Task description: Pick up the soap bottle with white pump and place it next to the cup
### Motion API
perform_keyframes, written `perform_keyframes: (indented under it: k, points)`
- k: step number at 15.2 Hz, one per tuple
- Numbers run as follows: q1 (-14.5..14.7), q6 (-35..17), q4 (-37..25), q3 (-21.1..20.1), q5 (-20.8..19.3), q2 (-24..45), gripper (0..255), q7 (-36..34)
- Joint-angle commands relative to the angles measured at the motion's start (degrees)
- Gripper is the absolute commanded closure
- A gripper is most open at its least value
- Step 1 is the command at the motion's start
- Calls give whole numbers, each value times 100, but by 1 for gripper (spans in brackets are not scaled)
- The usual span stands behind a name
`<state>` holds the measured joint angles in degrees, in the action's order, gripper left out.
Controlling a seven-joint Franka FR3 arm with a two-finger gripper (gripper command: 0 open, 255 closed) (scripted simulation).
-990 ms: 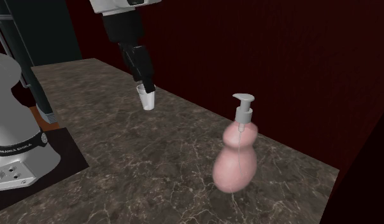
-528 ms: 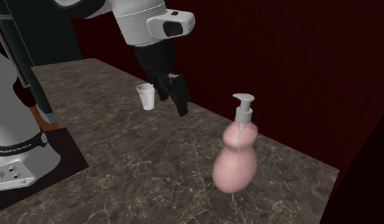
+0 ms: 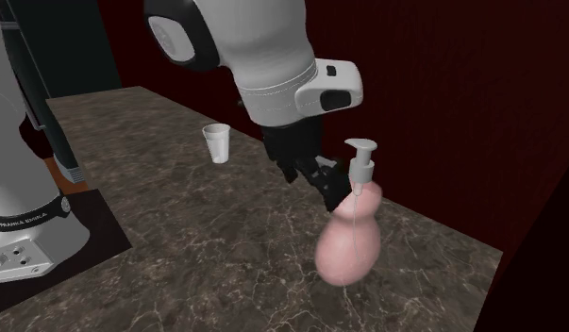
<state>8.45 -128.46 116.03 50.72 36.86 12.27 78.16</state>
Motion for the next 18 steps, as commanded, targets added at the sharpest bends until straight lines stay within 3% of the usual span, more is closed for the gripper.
perform_keyframes:
  k: [1, 3, 10, 18]
  points:
    - [-404, 226, -447, -214, 722, 585, 0, 554]
    - [-719, 395, -804, -405, 1078, 960, 0, 806]
    - [-844, 147, -850, -688, 1508, 1388, 0, 1018]
    - [-844, 147, -850, -688, 1507, 1387, 0, 1017]
